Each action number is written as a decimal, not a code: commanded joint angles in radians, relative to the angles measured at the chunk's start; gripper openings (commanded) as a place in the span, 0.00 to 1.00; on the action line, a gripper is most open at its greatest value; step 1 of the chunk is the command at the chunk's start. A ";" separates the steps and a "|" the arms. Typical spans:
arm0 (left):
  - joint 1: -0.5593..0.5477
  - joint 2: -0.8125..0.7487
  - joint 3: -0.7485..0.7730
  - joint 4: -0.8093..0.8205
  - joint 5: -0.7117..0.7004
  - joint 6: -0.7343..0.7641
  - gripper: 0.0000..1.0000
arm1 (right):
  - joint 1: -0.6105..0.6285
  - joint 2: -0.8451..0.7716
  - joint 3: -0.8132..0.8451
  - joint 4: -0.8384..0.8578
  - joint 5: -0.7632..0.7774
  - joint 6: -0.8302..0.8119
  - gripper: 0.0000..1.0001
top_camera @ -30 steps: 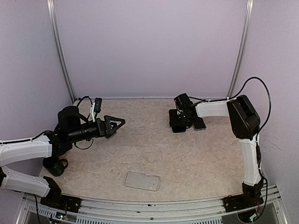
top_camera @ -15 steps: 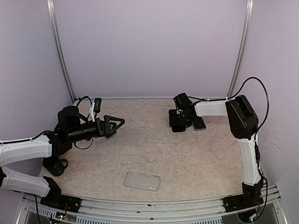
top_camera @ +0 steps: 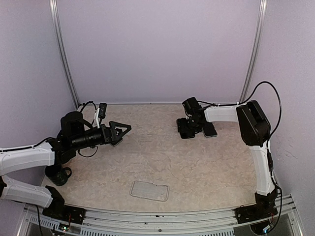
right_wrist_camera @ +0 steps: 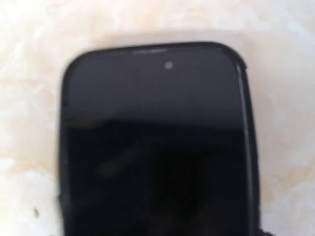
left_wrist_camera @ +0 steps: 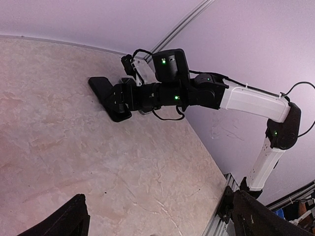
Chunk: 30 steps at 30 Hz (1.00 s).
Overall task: Put the phone into the phone case
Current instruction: Place the phone with the phone case at the center of the board.
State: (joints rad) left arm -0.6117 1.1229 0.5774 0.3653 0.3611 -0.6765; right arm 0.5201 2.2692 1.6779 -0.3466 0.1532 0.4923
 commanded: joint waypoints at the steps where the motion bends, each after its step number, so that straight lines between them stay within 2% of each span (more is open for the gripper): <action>1: 0.010 -0.012 0.002 0.006 -0.003 0.008 0.99 | -0.011 0.026 0.029 0.000 -0.004 0.017 0.85; 9: 0.014 -0.018 -0.007 0.007 -0.003 0.010 0.99 | -0.011 0.020 0.028 -0.003 0.005 0.019 0.88; 17: 0.017 -0.029 -0.018 0.006 -0.008 0.007 0.99 | -0.011 -0.034 0.013 0.000 0.032 -0.010 0.99; 30: 0.021 -0.026 -0.024 -0.005 -0.041 -0.009 0.99 | 0.000 -0.231 -0.124 0.096 0.020 -0.127 1.00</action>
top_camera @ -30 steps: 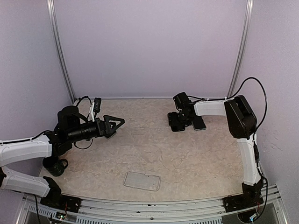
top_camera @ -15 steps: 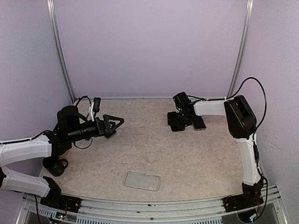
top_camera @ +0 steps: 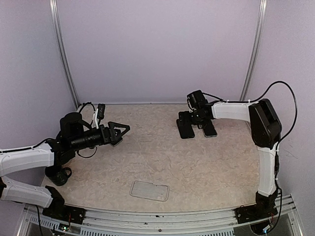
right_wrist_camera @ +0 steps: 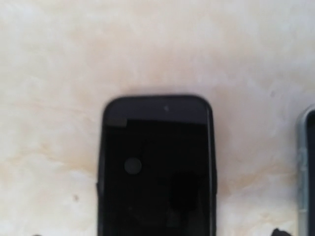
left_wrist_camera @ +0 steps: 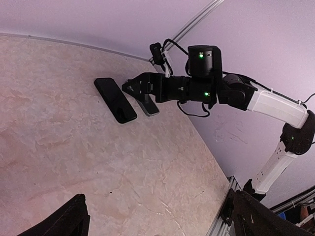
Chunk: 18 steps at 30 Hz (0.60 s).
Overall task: Put the phone into the phone case
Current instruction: Place the phone with the phone case at the center of the board, then move the phone to the center of the board.
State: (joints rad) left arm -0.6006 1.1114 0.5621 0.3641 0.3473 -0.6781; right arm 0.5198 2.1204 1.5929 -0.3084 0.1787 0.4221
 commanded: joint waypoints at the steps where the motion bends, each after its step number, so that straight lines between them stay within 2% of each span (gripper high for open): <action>1: 0.011 -0.013 -0.008 -0.006 -0.035 -0.011 0.99 | 0.005 -0.095 -0.052 0.072 -0.011 -0.071 0.99; 8: 0.053 0.003 0.006 -0.047 -0.081 -0.041 0.99 | 0.066 -0.155 -0.101 0.146 -0.068 -0.174 0.99; 18: 0.172 0.099 0.117 -0.182 -0.166 -0.071 0.99 | 0.152 -0.137 -0.058 0.152 -0.138 -0.253 0.99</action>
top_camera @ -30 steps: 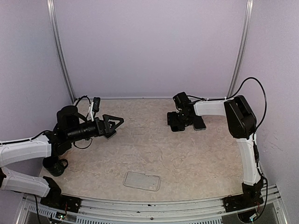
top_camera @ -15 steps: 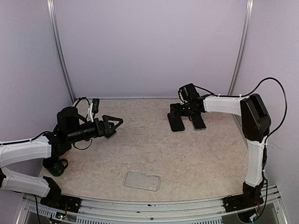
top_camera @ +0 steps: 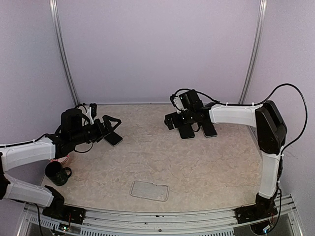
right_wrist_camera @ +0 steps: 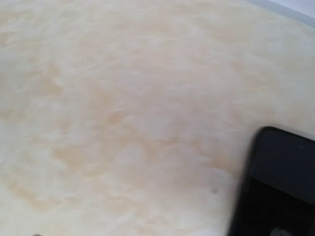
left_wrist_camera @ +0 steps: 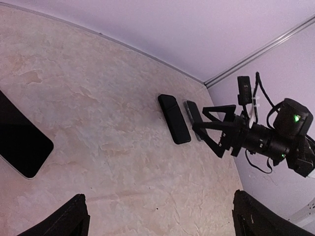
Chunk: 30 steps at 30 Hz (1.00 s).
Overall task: Put the phone into the phone case
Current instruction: Move the phone to the center of the board.
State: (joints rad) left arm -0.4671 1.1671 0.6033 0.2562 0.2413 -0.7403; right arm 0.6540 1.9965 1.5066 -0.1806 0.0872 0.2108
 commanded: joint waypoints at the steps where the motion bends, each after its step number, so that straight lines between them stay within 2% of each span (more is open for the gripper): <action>1: 0.052 0.057 0.090 -0.089 -0.068 -0.007 0.99 | 0.021 -0.010 0.032 0.023 -0.055 -0.046 0.99; 17: 0.214 0.355 0.351 -0.250 -0.218 -0.009 0.99 | 0.066 -0.011 0.030 0.014 -0.085 -0.062 0.99; 22: 0.247 0.468 0.428 -0.313 -0.225 -0.007 0.99 | 0.072 -0.024 0.015 0.018 -0.086 -0.060 0.99; 30: 0.314 0.584 0.459 -0.265 -0.175 -0.025 0.99 | 0.075 -0.047 -0.011 0.020 -0.111 -0.062 1.00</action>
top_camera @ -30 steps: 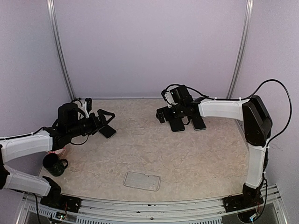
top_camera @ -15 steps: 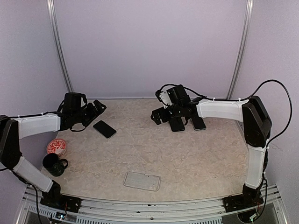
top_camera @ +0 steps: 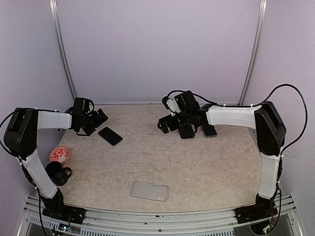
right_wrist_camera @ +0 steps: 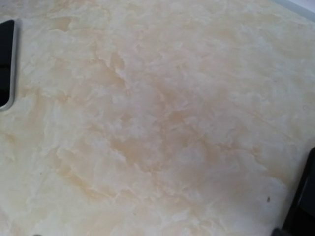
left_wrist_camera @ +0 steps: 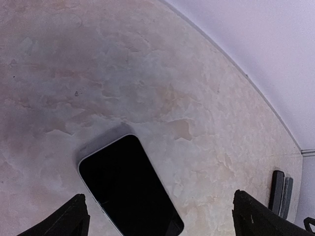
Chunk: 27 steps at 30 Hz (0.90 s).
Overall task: Put the phone into the phone case
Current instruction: Move the phone to the center of the board.
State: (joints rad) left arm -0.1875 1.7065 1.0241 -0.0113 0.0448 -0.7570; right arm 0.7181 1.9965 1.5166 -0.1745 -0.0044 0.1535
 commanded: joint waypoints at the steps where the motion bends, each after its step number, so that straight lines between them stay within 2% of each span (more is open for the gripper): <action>1: 0.041 0.054 0.042 0.003 0.022 -0.011 0.99 | 0.012 -0.048 -0.023 0.014 -0.019 -0.005 0.99; 15: 0.098 0.249 0.180 0.028 0.119 0.030 0.99 | 0.014 -0.075 -0.064 0.021 -0.024 -0.001 0.99; 27: 0.106 0.341 0.178 0.095 0.204 0.040 0.99 | 0.019 -0.090 -0.091 0.031 -0.034 0.004 0.99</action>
State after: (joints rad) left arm -0.0883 2.0083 1.1931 0.0532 0.2020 -0.7303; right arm 0.7208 1.9465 1.4384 -0.1600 -0.0242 0.1539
